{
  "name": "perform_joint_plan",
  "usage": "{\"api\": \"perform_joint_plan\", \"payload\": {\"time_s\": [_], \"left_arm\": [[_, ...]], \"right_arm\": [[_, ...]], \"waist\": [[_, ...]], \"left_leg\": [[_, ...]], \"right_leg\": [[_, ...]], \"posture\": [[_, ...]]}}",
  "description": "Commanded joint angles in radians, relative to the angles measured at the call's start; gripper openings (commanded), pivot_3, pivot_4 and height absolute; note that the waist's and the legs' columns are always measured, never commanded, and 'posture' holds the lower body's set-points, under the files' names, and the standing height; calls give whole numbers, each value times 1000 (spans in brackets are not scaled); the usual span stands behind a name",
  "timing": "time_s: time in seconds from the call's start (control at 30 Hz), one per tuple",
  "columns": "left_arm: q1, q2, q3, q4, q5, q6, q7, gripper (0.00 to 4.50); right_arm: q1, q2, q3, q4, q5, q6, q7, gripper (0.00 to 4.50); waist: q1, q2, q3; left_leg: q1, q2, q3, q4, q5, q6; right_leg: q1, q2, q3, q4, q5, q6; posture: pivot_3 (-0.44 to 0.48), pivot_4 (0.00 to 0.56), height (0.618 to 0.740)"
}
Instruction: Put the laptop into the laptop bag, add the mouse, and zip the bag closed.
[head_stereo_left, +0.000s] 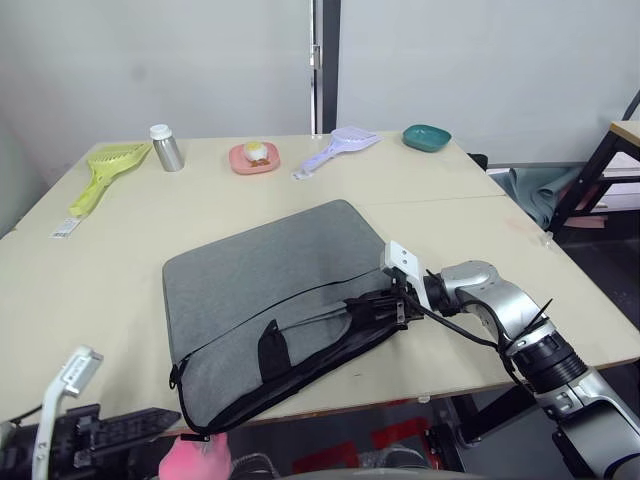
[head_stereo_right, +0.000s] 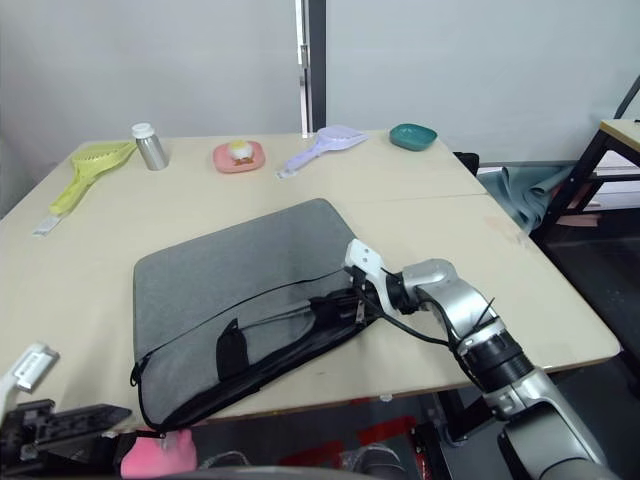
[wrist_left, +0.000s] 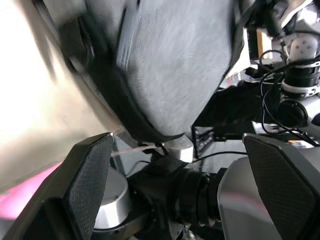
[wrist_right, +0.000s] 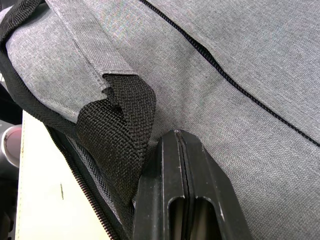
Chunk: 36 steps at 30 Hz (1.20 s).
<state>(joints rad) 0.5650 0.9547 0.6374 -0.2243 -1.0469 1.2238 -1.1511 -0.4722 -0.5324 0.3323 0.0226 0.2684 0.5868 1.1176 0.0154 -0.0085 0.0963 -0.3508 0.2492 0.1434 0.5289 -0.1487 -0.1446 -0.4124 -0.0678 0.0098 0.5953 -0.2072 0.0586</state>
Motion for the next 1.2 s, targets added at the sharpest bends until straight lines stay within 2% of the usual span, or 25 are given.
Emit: {"api": "perform_joint_plan", "payload": {"time_s": [0.03,0.17,0.3,0.37,0.5,0.6,0.83,0.9,0.93,1.2], "left_arm": [[3,-12,-38,-21,16,-17,0,4341],[-59,-82,-120,-60,-2,-9,73,4341],[-87,-136,-182,-56,27,-23,122,4341],[-120,-164,-196,-33,36,-31,155,4341],[-200,-214,-222,-18,38,-35,209,4341],[-229,-227,-228,-7,24,-21,215,3526],[-260,-168,-207,49,30,-29,179,1019],[-306,-145,-186,93,24,-30,169,326],[-319,-139,-181,105,20,-31,166,12],[-444,-94,-148,140,-43,3,139,12]], "right_arm": [[40,-1,79,70,-69,35,-26,0],[44,-3,81,56,-70,40,-27,0],[42,-5,70,53,-67,44,-32,0],[40,-6,66,47,-63,47,-31,0],[47,-13,54,12,-44,58,-27,0],[52,-22,41,-16,-29,69,-30,0],[60,-40,14,-78,-7,92,-36,0],[57,-45,15,-90,-7,94,-37,0],[57,-47,16,-93,-8,95,-38,0],[15,-62,-9,-123,14,102,-25,0]], "waist": [[-2,0,0],[-3,0,0],[-3,0,0],[-2,1,0],[12,4,-1],[25,4,0],[28,-2,4],[30,-2,5],[32,-2,5],[30,-8,11]], "left_leg": [[0,0,0,0,0,0],[0,0,1,0,0,0],[0,1,0,0,0,0],[0,0,1,0,0,0],[1,-1,1,0,0,0],[1,-1,1,0,0,0],[0,-1,1,0,0,0],[0,0,0,0,0,0],[0,0,0,0,0,0],[-4,0,3,0,-5,-3]], "right_leg": [[0,0,1,0,0,0],[0,0,2,-1,0,0],[0,1,1,0,4,-7],[0,1,1,0,7,-11],[1,0,3,0,7,-11],[0,1,5,1,1,-2],[-2,3,9,1,1,-2],[-2,4,9,1,4,-6],[-2,4,9,2,10,-16],[-6,4,9,-2,9,-17]], "posture": [[0,150,740],[0,150,740],[0,150,740],[0,150,740],[0,150,740],[0,150,740],[0,150,740],[0,150,740],[0,150,740],[0,150,740]]}}
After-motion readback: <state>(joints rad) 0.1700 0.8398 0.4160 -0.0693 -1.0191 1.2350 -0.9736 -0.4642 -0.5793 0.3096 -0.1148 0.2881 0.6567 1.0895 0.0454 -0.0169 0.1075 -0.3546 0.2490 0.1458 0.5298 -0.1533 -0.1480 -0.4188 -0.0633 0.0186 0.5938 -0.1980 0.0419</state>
